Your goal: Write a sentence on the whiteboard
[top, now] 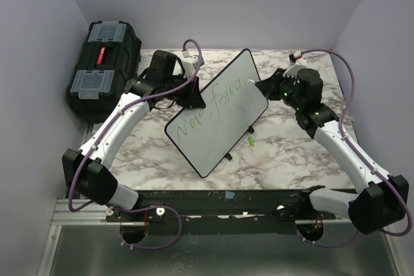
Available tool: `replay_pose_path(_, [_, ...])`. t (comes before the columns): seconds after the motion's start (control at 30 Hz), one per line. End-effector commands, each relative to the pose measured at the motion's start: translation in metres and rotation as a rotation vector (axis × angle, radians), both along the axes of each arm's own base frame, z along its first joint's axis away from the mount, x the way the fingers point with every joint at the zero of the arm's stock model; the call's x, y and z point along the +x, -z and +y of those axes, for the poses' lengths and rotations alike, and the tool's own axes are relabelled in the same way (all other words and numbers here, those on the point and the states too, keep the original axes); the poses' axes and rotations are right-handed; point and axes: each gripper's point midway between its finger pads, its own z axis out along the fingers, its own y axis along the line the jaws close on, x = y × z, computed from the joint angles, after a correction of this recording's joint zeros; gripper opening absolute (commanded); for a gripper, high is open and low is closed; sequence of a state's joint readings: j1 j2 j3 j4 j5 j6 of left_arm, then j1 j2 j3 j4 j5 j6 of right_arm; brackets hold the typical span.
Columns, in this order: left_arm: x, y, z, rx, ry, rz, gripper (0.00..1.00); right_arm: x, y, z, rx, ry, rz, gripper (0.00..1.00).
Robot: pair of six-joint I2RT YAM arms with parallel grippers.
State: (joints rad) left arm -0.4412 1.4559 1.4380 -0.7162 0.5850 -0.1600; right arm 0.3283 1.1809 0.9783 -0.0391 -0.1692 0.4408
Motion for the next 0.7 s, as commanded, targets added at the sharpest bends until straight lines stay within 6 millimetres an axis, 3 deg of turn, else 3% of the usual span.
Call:
replay_pose_path(0.0, [-0.006, 0.029, 0.0, 0.094, 0.066, -0.021, 0.0, 0.01, -0.02, 0.007, 0.016, -0.011, -0.047, 0.01])
replay_pose_path(0.3, [-0.007, 0.027, 0.0, 0.092, 0.067, -0.023, 0.0, 0.021, -0.034, 0.018, 0.056, -0.038, -0.08, 0.01])
replay_pose_path(0.67, [-0.008, 0.028, 0.0, 0.096, 0.069, -0.023, 0.0, 0.027, -0.015, 0.024, 0.054, -0.056, -0.035, 0.01])
